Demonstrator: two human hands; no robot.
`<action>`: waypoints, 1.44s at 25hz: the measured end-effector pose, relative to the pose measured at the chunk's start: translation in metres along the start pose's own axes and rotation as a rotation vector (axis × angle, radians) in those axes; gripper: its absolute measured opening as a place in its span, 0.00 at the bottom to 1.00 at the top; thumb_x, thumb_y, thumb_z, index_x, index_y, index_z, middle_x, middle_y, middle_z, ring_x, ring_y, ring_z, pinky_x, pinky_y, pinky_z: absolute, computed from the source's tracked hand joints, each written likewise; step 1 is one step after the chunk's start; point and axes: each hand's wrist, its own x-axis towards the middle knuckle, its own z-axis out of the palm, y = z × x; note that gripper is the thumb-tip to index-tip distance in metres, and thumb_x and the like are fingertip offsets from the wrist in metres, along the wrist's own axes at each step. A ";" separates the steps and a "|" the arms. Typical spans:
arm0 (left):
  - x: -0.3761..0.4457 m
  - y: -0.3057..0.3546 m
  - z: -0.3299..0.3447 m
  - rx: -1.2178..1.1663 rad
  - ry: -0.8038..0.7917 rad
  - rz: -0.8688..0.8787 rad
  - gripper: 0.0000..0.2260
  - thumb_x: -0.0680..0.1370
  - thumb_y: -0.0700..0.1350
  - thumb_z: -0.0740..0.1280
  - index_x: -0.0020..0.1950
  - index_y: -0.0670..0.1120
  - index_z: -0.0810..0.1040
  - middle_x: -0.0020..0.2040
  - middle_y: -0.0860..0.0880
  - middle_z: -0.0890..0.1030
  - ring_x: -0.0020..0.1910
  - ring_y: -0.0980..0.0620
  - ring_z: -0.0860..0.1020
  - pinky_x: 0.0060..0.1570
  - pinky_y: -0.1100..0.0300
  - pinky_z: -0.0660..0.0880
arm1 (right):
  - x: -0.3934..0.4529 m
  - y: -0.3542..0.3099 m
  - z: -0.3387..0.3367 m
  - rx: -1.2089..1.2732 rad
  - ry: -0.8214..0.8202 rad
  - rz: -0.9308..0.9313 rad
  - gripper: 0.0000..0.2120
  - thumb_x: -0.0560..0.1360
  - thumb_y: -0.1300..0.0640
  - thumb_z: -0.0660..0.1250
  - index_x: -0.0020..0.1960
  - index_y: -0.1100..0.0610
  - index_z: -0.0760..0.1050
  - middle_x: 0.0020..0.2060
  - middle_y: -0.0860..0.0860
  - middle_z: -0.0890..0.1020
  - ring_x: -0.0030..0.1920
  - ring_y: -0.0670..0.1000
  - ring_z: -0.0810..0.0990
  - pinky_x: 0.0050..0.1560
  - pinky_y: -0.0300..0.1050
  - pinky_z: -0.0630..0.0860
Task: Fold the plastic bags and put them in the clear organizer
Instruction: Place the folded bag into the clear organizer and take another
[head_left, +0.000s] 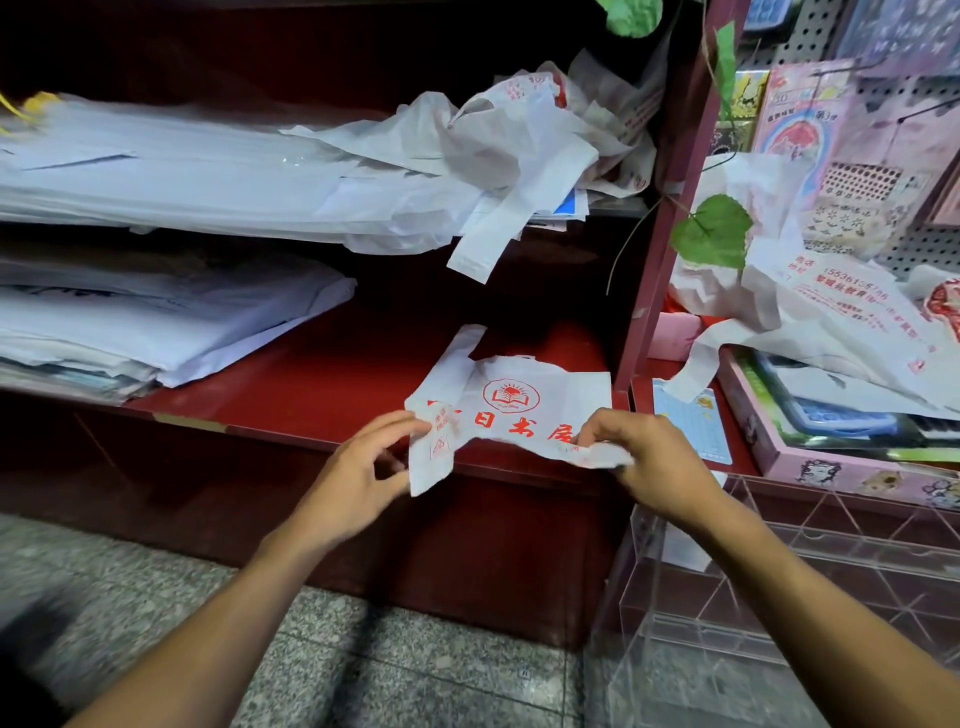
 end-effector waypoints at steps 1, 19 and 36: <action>0.002 0.002 0.000 -0.010 0.060 0.003 0.18 0.71 0.36 0.76 0.57 0.54 0.82 0.62 0.58 0.78 0.56 0.61 0.78 0.57 0.63 0.75 | 0.000 0.001 -0.001 -0.132 -0.050 0.005 0.17 0.70 0.64 0.73 0.46 0.42 0.79 0.50 0.47 0.85 0.50 0.52 0.82 0.45 0.48 0.78; 0.006 0.015 -0.009 -0.465 0.255 -0.497 0.04 0.78 0.38 0.69 0.49 0.46 0.81 0.39 0.48 0.85 0.42 0.53 0.81 0.44 0.59 0.77 | 0.006 0.000 -0.012 0.161 -0.051 0.224 0.22 0.79 0.48 0.66 0.35 0.64 0.74 0.25 0.48 0.69 0.26 0.46 0.66 0.33 0.43 0.65; 0.017 0.021 0.001 -0.379 0.409 -0.585 0.06 0.77 0.34 0.69 0.48 0.44 0.77 0.36 0.43 0.81 0.32 0.50 0.81 0.33 0.61 0.78 | 0.005 -0.017 0.009 -0.353 0.177 -0.030 0.15 0.77 0.44 0.63 0.58 0.53 0.74 0.49 0.49 0.81 0.51 0.54 0.75 0.48 0.47 0.69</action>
